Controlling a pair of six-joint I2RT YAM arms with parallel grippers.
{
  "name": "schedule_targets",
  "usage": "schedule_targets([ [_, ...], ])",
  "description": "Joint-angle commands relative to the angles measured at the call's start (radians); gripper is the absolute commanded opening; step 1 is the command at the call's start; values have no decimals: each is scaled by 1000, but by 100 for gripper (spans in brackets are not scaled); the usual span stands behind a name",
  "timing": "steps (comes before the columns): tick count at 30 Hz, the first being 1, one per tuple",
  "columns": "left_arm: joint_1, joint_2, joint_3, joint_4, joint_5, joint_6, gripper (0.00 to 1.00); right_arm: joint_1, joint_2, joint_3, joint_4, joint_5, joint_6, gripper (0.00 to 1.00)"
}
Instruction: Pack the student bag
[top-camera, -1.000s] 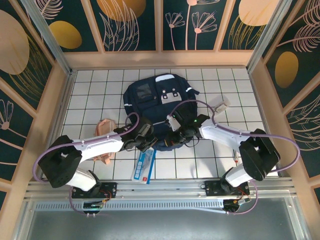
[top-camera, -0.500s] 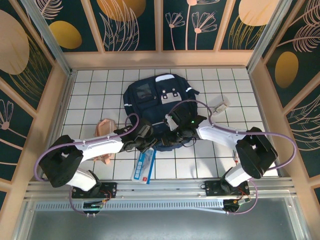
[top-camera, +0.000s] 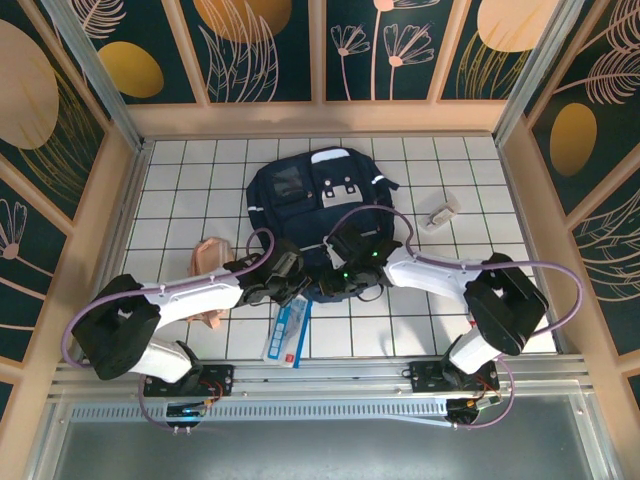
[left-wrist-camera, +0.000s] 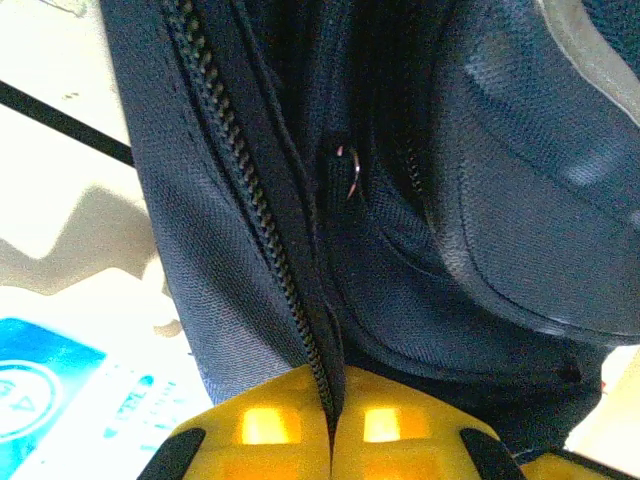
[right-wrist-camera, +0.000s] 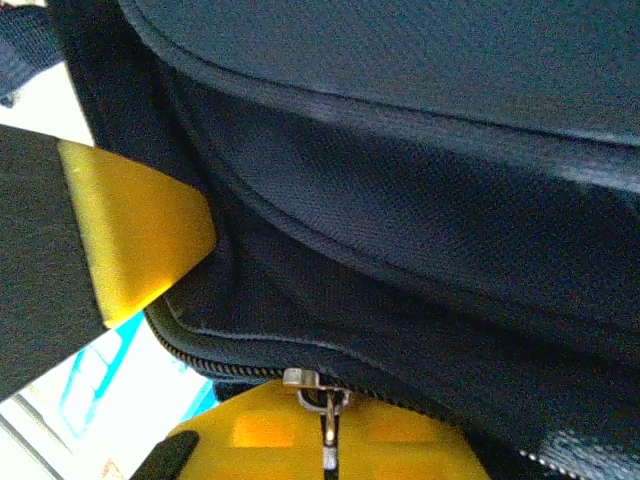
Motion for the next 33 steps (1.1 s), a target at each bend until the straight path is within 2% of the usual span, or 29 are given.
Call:
schedule_targets([
  [1, 0, -23, -21, 28, -34, -11, 0, 10, -44, -17, 24, 67, 29, 0],
  [7, 1, -74, -46, 20, -123, 10, 0, -19, -104, 27, -89, 73, -6, 0],
  [10, 10, -94, -36, -30, -194, 73, 0, -72, -127, 33, -161, 8, -58, 0],
  [16, 127, -148, -23, -72, -191, 217, 0, -156, -135, 30, -347, 31, -167, 0],
  [18, 177, -176, -27, -73, -189, 254, 0, -182, -146, 16, -356, -14, -176, 0],
  [21, 243, -201, -13, -81, -191, 316, 0, -185, -156, 6, -348, -6, -170, 0],
  [26, 329, -178, 44, -128, -182, 431, 0, -183, -154, 6, -329, -38, -163, 0],
  [27, 338, -169, 52, -133, -172, 448, 8, -182, -154, 6, -319, -54, -170, 0],
  [28, 340, -159, 60, -143, -168, 451, 27, -181, -154, 7, -310, -66, -175, 0],
  [29, 339, -150, 70, -163, -160, 445, 39, -179, -154, 10, -302, -79, -181, 0],
  [31, 340, -135, 80, -188, -80, 415, 50, -174, -154, 14, -282, -113, -195, 0],
  [33, 334, -140, 60, -190, 5, 350, 53, -172, -156, 15, -243, -176, -208, 0],
])
